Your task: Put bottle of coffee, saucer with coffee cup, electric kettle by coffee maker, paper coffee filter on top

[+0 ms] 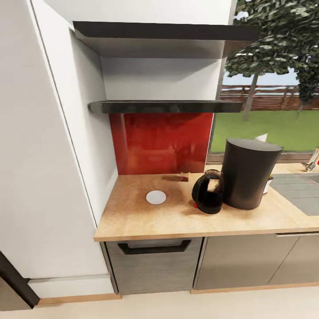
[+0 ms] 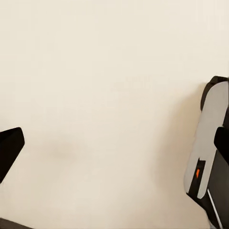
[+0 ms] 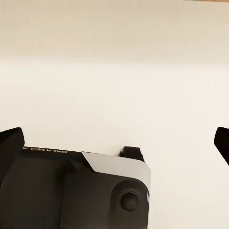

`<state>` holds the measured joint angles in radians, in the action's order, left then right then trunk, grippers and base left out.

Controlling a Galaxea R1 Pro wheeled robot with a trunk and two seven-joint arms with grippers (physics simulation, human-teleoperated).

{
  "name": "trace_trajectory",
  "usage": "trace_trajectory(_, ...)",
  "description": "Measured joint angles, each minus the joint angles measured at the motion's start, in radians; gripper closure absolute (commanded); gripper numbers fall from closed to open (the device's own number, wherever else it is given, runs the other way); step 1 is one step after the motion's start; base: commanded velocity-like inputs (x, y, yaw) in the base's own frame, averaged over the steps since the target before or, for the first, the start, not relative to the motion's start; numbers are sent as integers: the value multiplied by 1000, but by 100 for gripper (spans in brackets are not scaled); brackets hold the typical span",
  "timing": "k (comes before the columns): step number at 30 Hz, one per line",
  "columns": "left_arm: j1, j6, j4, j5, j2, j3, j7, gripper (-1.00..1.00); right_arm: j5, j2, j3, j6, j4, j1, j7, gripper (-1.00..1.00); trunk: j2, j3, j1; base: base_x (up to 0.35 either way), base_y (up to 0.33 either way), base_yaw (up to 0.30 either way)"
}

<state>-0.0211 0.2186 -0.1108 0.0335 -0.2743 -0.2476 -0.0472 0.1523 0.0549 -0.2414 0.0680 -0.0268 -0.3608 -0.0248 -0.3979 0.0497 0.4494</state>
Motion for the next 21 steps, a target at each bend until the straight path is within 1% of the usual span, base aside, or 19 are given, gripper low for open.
trace_trajectory(6,0,1,-1,20,5,2,-1,-100,2,1,1,0,-1,0,-1,-100,0,0,0,0,307,0)
trace_trajectory(10,1,1,-2,52,6,2,-3,-100,3,1,1,0,-1,0,-2,-100,0,0,0,0,307,-52)
trace_trajectory(13,1,1,-3,82,7,1,-3,-100,3,1,1,0,-1,0,-1,-100,0,0,0,0,307,-203)
trace_trajectory(15,1,1,-4,96,8,-1,-4,-100,3,1,1,-1,-1,0,0,-100,0,0,0,0,307,-243)
trace_trajectory(21,2,2,-6,115,9,-1,-3,-100,4,4,1,0,-1,0,0,-100,0,0,0,0,307,-257)
